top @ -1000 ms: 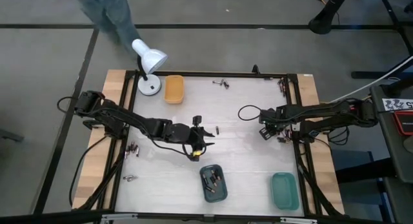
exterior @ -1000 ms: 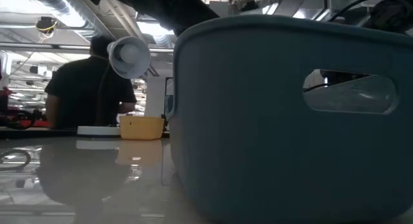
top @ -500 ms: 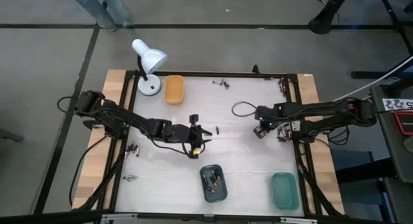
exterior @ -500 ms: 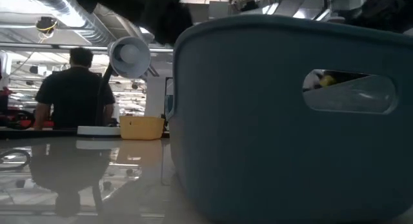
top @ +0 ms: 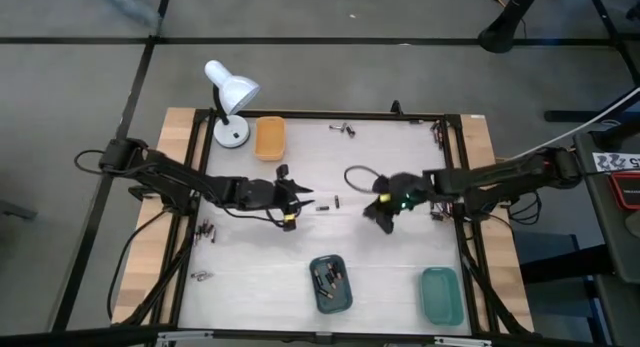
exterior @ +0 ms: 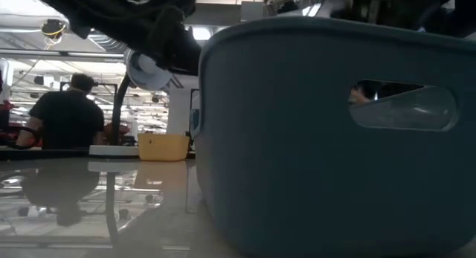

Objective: Sort batteries
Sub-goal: Put the black battery into the blue bin

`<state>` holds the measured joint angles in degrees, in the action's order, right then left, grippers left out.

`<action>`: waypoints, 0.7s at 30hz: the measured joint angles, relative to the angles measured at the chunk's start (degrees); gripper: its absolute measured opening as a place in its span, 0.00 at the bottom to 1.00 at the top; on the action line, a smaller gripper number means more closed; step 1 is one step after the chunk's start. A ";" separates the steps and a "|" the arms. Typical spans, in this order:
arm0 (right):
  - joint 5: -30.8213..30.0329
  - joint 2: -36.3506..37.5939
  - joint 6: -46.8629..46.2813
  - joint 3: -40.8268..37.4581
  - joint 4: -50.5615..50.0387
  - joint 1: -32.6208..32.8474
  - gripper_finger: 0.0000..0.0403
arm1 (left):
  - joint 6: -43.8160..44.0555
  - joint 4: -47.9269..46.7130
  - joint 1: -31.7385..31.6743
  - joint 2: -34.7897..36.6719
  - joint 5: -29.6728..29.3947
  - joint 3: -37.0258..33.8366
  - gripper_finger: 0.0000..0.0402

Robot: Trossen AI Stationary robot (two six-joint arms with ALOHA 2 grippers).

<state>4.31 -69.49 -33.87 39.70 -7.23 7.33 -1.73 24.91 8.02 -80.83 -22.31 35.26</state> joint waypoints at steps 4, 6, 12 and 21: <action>-7.56 -3.04 1.38 2.22 7.80 8.33 0.11 | 1.07 3.20 -0.42 1.39 0.00 -2.13 0.30; -12.05 -6.22 1.40 3.46 8.64 11.59 0.11 | 1.54 3.27 -0.70 1.58 -0.04 -2.14 0.30; -19.19 -20.27 1.68 11.05 12.31 18.43 0.11 | 2.22 4.38 -0.32 2.60 -0.14 -2.07 0.30; -18.77 -36.87 2.68 27.21 6.56 23.20 0.11 | 0.92 4.30 2.61 3.94 -0.13 -2.05 0.30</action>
<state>-14.46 -106.36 -31.19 66.92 -0.67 30.53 -0.81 29.21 10.64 -76.89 -22.44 33.21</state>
